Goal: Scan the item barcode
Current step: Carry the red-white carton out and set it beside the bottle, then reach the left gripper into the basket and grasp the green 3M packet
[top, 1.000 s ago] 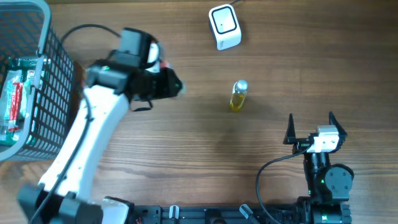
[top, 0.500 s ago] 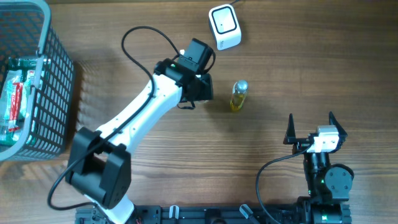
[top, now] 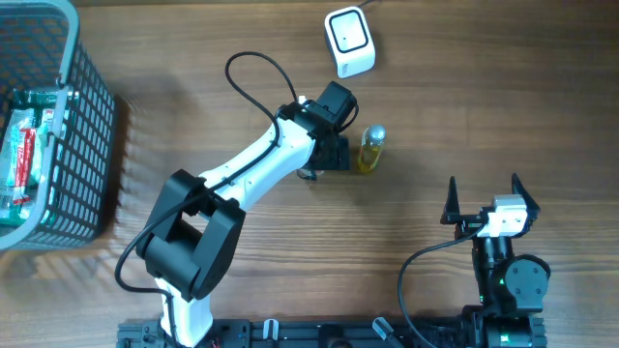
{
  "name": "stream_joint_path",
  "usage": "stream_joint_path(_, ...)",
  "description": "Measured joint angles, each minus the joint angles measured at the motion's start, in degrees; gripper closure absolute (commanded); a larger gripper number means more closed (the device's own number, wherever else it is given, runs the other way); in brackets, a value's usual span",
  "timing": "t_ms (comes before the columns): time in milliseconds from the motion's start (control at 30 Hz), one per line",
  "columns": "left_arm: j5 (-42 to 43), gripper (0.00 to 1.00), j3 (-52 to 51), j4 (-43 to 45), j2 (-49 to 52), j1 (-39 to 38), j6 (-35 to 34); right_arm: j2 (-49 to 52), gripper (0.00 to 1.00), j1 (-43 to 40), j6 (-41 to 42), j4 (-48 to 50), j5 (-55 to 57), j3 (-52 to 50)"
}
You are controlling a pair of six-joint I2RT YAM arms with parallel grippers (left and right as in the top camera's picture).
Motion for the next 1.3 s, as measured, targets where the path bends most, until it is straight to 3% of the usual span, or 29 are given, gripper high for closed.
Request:
stream_joint_path(300, 0.0, 0.0, 2.4, 0.0, -1.3, 4.7, 1.2, 0.0, 0.0, 0.0, 0.0, 0.0, 0.0, 0.0)
stream_joint_path(633, -2.4, 0.0, 7.7, 2.9, -17.7, 16.1, 10.1, 0.0, 0.0, 0.0, 0.0, 0.0, 0.0, 0.0)
stream_joint_path(800, -11.9, 0.0, 7.8, 8.1, -27.9, 30.6, 17.2, 0.0, 0.0, 0.0, 0.0, 0.0, 0.0, 0.0)
stream_joint_path(933, -18.2, 0.0, 8.3, 13.1, -34.3, 46.5, 22.2, 0.0, 0.0, 0.0, 0.0, 0.0, 0.0, 0.0)
stream_joint_path(1033, -19.4, 0.0, 8.3, 13.6, -34.8, 57.3, 23.7, 0.0, 0.0, 0.0, 0.0, 0.0, 0.0, 0.0)
stream_joint_path(1300, -13.8, 0.0, 8.3, 11.9, -32.2, 71.3, 29.2, 0.0, 0.0, 0.0, 0.0, 0.0, 0.0, 0.0)
